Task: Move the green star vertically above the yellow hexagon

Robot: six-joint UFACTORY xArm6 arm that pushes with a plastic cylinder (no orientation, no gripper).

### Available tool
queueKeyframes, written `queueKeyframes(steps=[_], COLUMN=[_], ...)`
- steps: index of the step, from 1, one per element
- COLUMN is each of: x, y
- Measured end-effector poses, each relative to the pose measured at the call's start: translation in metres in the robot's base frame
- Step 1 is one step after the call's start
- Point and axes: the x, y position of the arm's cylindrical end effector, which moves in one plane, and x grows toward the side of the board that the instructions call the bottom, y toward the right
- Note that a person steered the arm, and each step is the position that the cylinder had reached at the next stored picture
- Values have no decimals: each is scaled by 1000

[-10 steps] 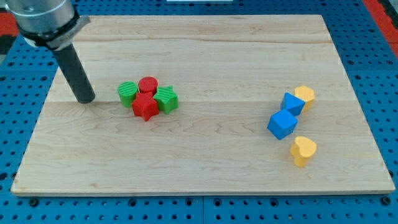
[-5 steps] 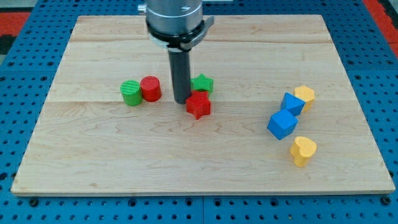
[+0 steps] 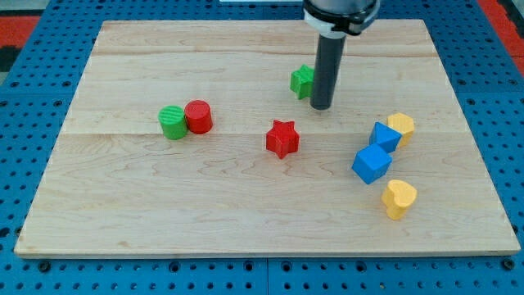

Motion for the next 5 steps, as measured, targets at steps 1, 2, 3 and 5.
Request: queueKeyframes(steps=[1,2,3,5], x=[-16,-18,-55,-48], y=[-36,-57,-59,15])
